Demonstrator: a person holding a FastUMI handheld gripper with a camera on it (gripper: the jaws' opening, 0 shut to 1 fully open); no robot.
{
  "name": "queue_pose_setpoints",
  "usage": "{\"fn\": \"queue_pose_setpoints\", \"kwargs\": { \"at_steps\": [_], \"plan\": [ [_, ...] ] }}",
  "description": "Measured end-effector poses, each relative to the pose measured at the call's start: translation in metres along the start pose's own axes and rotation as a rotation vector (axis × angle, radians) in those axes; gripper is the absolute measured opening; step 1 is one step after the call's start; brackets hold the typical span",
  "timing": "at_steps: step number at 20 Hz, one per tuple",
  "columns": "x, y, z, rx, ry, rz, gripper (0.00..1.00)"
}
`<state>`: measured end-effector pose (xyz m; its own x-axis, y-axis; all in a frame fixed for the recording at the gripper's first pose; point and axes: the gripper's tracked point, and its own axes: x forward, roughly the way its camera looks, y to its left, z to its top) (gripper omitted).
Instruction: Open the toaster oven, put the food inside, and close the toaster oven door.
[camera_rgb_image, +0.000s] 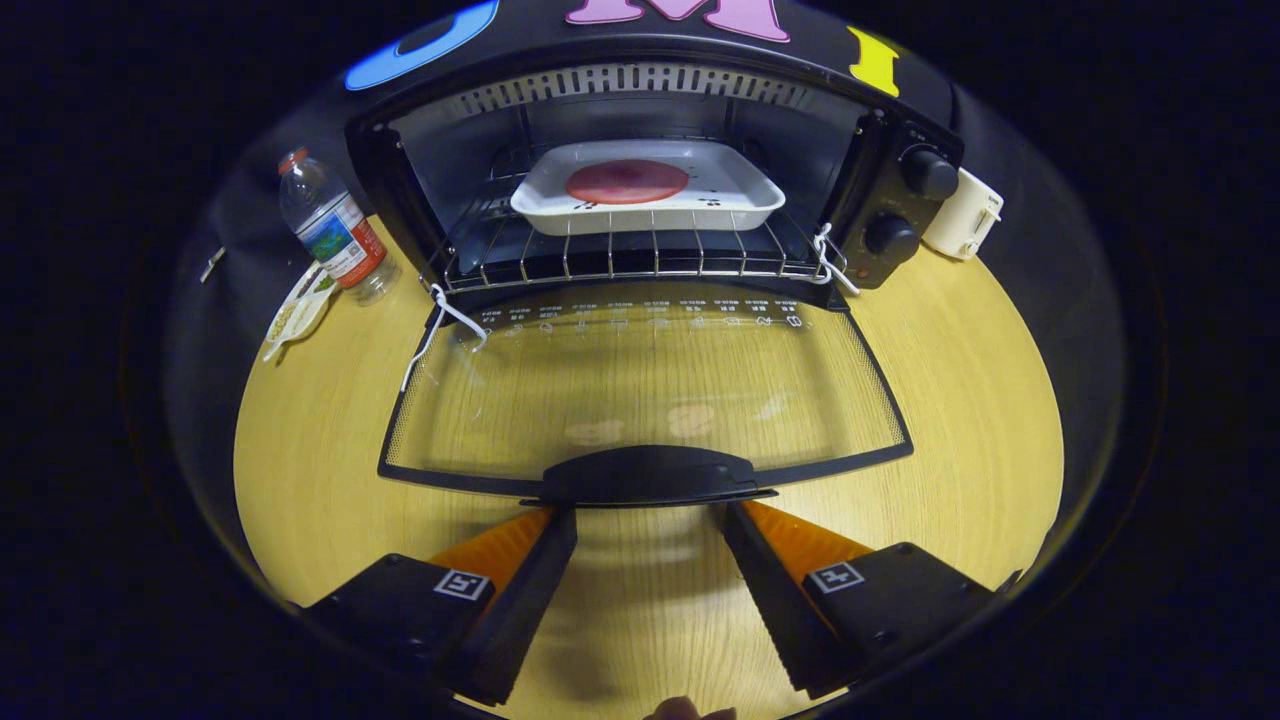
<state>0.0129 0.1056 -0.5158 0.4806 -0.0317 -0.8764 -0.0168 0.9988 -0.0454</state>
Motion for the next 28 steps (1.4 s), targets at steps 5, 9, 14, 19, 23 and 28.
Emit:
{"fn": "queue_pose_setpoints", "kwargs": {
  "at_steps": [5, 9, 14, 19, 23, 28],
  "plan": [
    [-0.029, -0.002, 0.012, -0.012, -0.092, -0.001, 0.99],
    [-0.058, 0.000, 0.033, 0.005, -0.192, 0.023, 0.99],
    [-0.089, 0.006, 0.074, 0.027, -0.332, 0.034, 1.00],
    [-0.118, 0.006, 0.103, 0.025, -0.433, 0.049, 1.00],
    [-0.172, -0.020, 0.126, 0.059, -0.552, 0.058, 1.00],
    [-0.257, -0.081, 0.156, 0.042, -0.710, -0.007, 0.99]
  ]
}}
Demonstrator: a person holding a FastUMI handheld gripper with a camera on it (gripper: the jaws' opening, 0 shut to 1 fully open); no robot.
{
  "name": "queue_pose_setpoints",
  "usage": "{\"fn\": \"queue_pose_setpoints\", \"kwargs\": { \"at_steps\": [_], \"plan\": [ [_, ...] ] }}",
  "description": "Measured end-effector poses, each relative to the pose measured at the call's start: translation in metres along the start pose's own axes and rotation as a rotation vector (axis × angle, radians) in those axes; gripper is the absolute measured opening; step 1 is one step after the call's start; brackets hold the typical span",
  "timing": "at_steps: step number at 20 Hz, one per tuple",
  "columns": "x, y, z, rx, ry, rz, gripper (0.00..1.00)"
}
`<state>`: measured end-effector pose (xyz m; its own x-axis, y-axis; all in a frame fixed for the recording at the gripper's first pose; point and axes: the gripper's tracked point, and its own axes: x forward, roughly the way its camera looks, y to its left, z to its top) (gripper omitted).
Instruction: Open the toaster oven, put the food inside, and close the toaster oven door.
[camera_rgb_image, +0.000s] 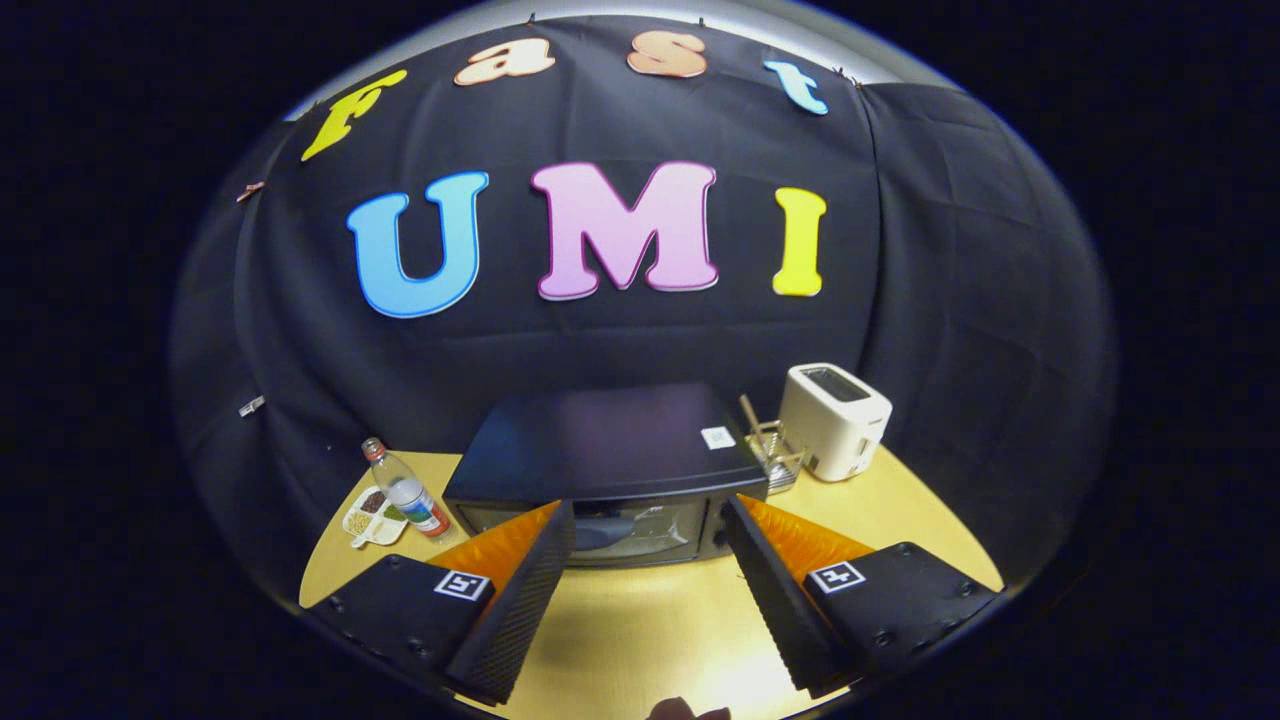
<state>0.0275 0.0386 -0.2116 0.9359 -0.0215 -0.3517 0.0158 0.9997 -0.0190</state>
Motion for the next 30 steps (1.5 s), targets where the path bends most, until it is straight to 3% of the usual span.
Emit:
{"fn": "queue_pose_setpoints", "kwargs": {
  "at_steps": [4, 9, 30],
  "plan": [
    [-0.040, -0.038, 0.068, -0.046, -0.145, -0.016, 0.99],
    [-0.077, -0.076, 0.110, -0.041, -0.242, -0.030, 0.99],
    [-0.101, -0.115, 0.135, 0.008, -0.296, 0.038, 0.99]
  ]
}}
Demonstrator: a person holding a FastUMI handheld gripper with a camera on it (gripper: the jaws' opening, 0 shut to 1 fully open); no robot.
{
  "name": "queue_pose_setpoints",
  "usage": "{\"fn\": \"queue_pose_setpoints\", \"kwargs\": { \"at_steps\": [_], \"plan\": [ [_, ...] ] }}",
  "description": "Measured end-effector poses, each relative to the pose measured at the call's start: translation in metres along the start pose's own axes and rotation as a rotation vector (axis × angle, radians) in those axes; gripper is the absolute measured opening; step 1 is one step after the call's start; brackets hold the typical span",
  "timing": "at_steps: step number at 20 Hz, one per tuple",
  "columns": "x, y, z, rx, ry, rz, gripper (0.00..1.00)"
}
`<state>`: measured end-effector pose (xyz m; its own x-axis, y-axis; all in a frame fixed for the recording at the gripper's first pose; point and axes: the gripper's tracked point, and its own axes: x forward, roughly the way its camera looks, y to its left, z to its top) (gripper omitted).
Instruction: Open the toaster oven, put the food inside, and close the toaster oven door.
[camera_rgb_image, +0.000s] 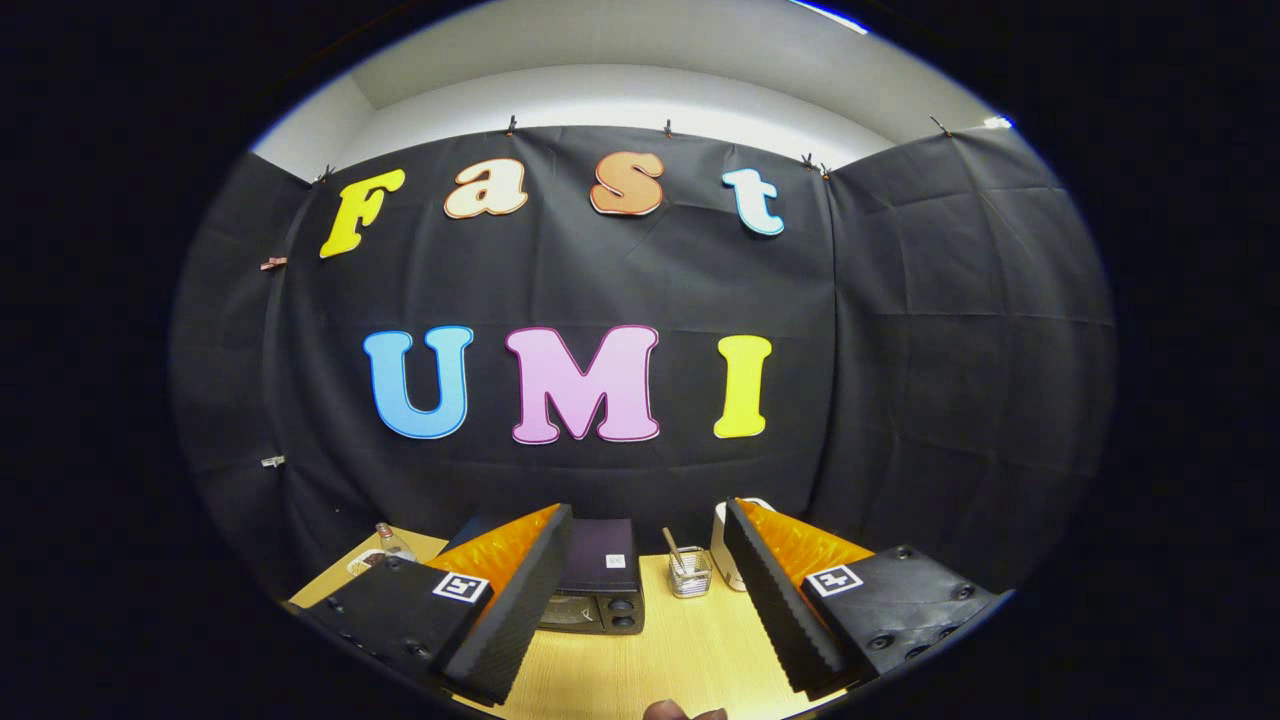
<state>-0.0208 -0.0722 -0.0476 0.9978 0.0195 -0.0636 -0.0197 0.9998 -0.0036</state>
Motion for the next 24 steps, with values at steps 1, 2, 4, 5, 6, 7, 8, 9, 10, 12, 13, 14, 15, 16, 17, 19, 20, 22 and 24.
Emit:
{"fn": "queue_pose_setpoints", "kwargs": {
  "at_steps": [1, 2, 4, 5, 6, 7, 8, 9, 10, 12, 13, 14, 15, 16, 17, 19, 20, 22, 24],
  "plan": [
    [-0.001, -0.001, 0.000, 0.001, 0.002, 0.000, 0.99],
    [-0.002, -0.001, 0.000, -0.001, 0.002, 0.004, 0.99],
    [-0.003, -0.002, 0.000, -0.002, 0.002, 0.009, 0.99],
    [-0.005, -0.002, 0.000, -0.004, 0.000, 0.010, 0.99],
    [-0.006, -0.003, 0.000, -0.005, 0.001, 0.010, 0.99],
    [-0.007, -0.002, 0.000, -0.005, 0.002, 0.015, 0.99],
    [-0.006, -0.002, 0.000, -0.005, 0.001, 0.016, 0.99],
    [-0.007, -0.002, 0.002, -0.005, 0.000, 0.017, 0.99],
    [-0.008, -0.002, 0.003, -0.006, -0.003, 0.017, 0.99],
    [-0.010, -0.002, 0.004, 0.001, -0.002, 0.018, 0.99],
    [-0.010, -0.002, 0.003, 0.007, 0.000, 0.018, 0.99],
    [-0.011, -0.002, 0.004, 0.011, -0.001, 0.018, 0.99],
    [-0.011, -0.003, 0.005, 0.010, -0.003, 0.016, 0.99],
    [-0.012, -0.004, 0.005, 0.007, -0.004, 0.014, 0.99],
    [-0.013, -0.004, 0.005, 0.006, -0.006, 0.015, 0.99],
    [-0.014, -0.002, 0.005, 0.005, -0.005, 0.016, 0.99],
    [-0.015, -0.002, 0.006, 0.005, -0.007, 0.018, 0.99],
    [-0.015, -0.002, 0.007, 0.002, -0.011, 0.016, 0.99],
    [-0.017, -0.001, 0.007, 0.002, -0.010, 0.018, 0.99]
  ]
}}
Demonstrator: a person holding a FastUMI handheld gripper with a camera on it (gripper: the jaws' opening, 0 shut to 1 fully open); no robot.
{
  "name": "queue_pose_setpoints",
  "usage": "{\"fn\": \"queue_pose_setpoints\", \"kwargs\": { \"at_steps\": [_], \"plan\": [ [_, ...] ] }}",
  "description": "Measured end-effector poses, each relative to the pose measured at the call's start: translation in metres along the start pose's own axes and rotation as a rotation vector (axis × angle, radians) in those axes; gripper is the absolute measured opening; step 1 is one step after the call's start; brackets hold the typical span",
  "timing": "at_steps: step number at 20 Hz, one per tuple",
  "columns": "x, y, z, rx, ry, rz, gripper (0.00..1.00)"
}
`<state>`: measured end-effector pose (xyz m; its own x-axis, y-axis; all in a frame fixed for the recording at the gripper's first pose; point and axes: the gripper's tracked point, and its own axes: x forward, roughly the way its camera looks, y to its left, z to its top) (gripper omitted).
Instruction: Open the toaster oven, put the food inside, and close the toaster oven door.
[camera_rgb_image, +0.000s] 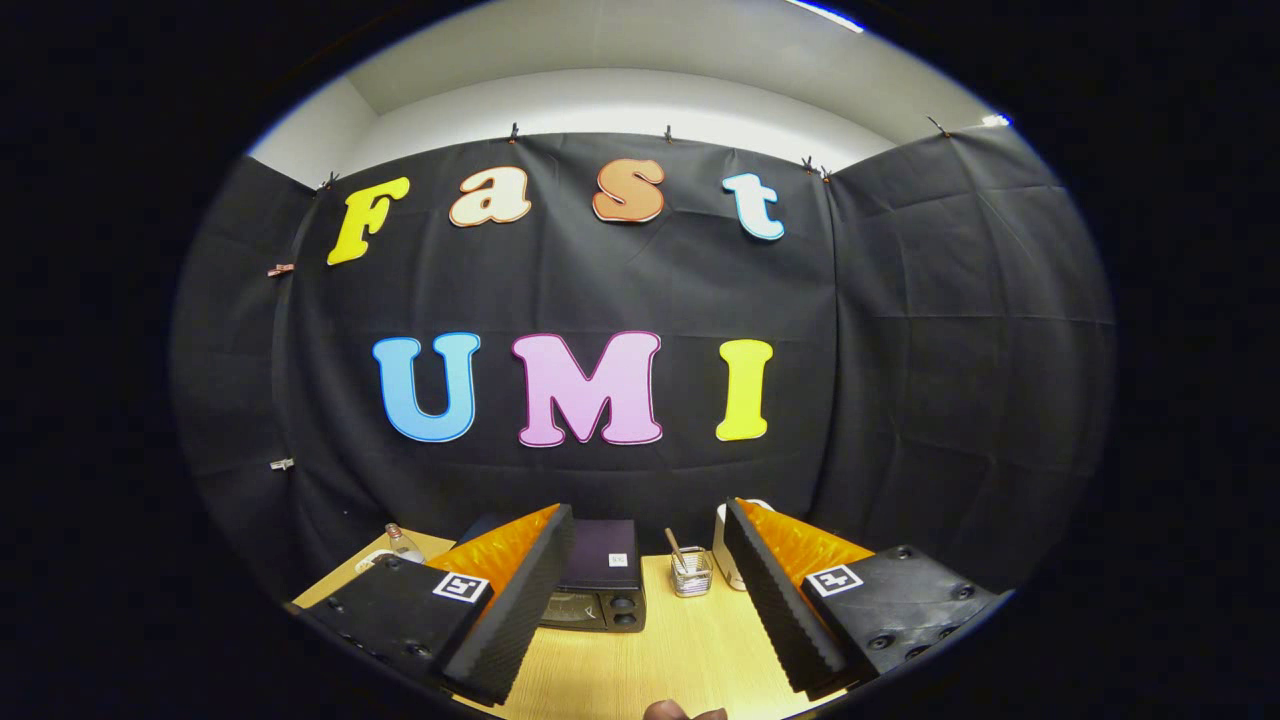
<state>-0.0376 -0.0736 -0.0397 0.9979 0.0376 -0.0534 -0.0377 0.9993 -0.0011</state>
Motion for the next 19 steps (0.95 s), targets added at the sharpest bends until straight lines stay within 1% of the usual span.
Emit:
{"fn": "queue_pose_setpoints", "kwargs": {
  "at_steps": [7, 19],
  "plan": [
    [-0.0029, -0.0002, 0.0066, -0.001, -0.022, 0.001, 0.99],
    [-0.0006, 0.0044, 0.0040, -0.013, -0.016, 0.013, 0.99]
  ]
}}
